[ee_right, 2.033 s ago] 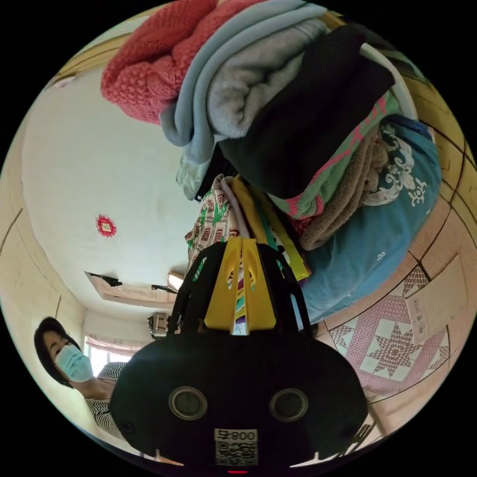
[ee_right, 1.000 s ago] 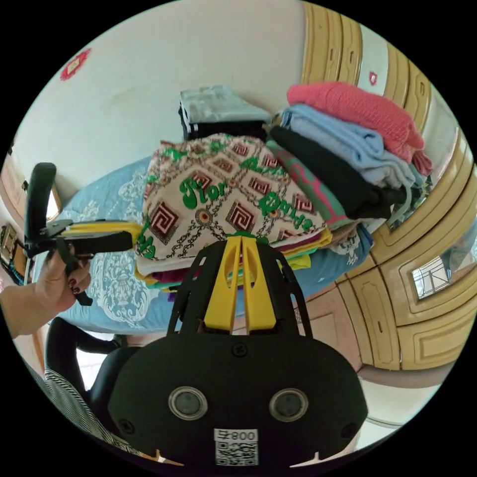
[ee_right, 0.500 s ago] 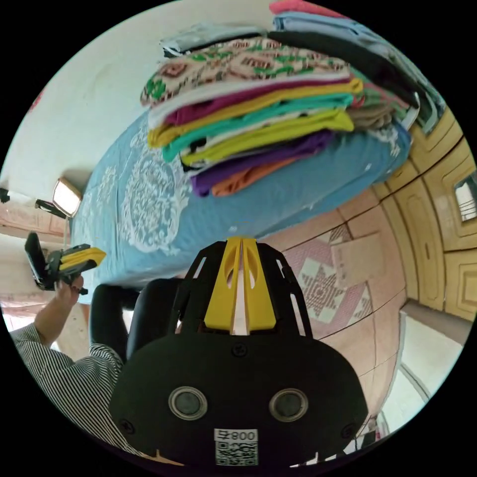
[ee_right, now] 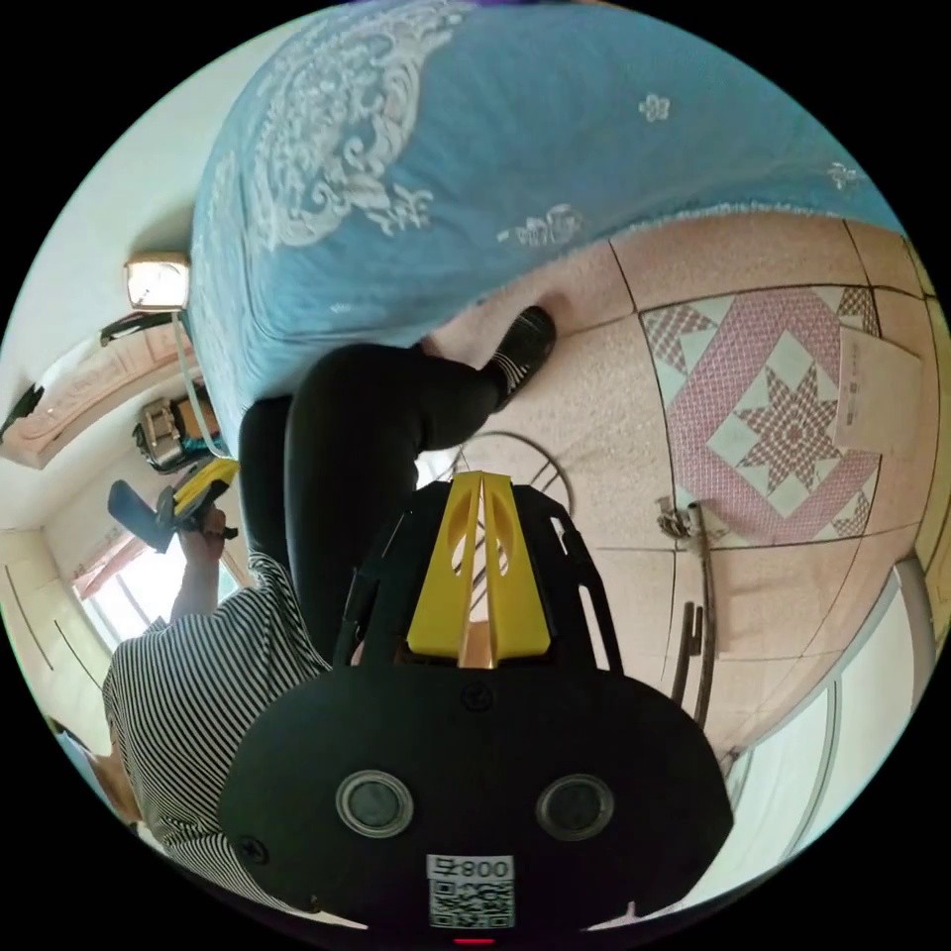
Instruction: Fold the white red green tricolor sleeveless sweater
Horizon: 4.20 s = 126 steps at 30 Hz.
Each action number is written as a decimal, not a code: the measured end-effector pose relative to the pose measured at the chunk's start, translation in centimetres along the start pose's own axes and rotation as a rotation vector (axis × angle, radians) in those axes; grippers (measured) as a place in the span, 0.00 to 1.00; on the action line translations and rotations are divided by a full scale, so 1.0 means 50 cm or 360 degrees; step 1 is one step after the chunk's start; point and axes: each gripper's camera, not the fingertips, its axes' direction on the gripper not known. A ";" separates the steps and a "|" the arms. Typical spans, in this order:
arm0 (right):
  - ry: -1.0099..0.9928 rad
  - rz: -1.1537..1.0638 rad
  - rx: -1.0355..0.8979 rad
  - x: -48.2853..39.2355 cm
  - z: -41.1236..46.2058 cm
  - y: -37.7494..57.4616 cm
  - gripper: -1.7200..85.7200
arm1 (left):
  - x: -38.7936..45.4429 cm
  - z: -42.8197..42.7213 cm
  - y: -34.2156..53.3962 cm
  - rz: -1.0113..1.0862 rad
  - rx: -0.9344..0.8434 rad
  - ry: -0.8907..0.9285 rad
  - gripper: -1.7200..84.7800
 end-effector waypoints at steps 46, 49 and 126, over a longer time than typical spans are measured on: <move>-0.0934 0.1054 0.1220 -0.989 0.640 1.276 0.02 | 0.553 -0.222 0.210 0.2768 -0.0646 0.0215 0.03; -0.0935 0.1175 0.1360 -1.076 0.720 1.406 0.02 | 0.630 -0.210 0.298 0.2916 -0.0729 0.0381 0.03; -0.1366 0.1713 0.2429 -2.030 1.309 3.027 0.02 | 1.141 0.284 1.038 0.2896 -0.1061 0.0895 0.03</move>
